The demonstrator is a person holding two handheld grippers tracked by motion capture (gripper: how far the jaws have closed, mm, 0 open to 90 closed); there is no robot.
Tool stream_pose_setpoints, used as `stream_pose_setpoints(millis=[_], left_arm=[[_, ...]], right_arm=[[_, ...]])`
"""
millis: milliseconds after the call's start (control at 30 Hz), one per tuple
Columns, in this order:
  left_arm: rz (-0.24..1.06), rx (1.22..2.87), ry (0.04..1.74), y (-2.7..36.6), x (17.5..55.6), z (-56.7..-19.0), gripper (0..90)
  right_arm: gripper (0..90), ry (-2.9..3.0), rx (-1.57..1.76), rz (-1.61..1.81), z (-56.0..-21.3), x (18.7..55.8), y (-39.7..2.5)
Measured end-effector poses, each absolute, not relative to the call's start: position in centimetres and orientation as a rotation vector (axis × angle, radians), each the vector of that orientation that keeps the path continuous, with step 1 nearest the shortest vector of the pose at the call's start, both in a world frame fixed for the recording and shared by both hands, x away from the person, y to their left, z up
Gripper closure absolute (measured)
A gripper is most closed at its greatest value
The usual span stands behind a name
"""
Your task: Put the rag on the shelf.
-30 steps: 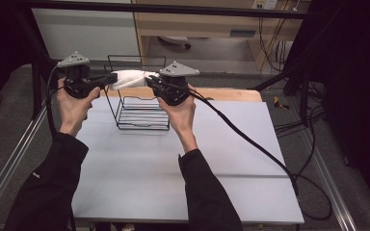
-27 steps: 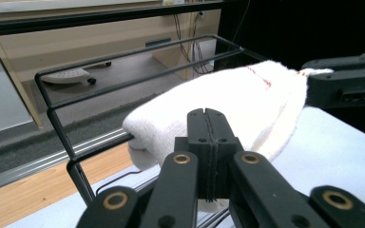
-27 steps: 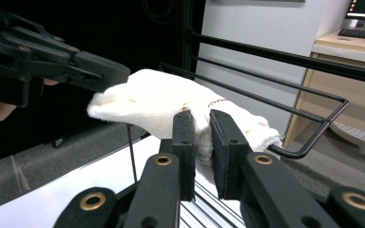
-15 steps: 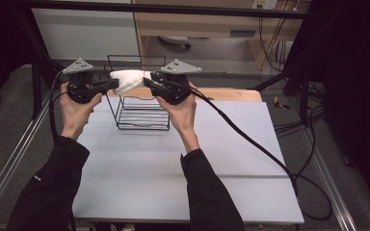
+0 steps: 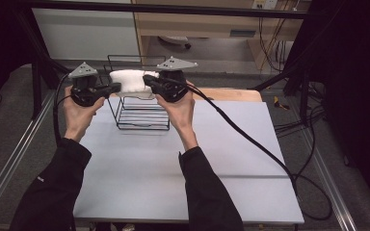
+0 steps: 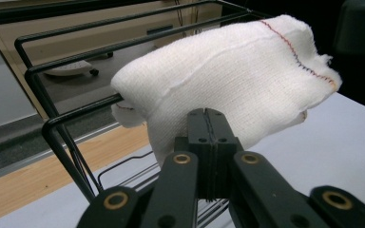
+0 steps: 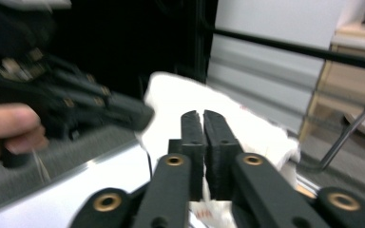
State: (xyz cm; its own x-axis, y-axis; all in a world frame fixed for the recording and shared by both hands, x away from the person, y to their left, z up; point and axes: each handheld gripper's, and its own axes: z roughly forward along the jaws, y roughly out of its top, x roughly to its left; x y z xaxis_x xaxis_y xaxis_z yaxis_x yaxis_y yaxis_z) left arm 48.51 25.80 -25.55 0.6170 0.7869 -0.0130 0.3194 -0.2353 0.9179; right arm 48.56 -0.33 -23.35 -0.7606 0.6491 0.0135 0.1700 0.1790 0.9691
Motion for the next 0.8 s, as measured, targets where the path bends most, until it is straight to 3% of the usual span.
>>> stream_pose_setpoints(millis=[400, 800], left_arm=[[0.588, 1.83, 0.904, 25.8, 48.8, -26.5, 89.8], [0.592, 1.817, 0.911, 25.9, 48.9, -26.9, 89.5]], right_arm=[[90.0, 2.111, 0.873, 1.484, -27.0, 50.0, 0.2], [88.4, 2.107, 0.868, 1.491, -27.3, 50.1, 0.1]])
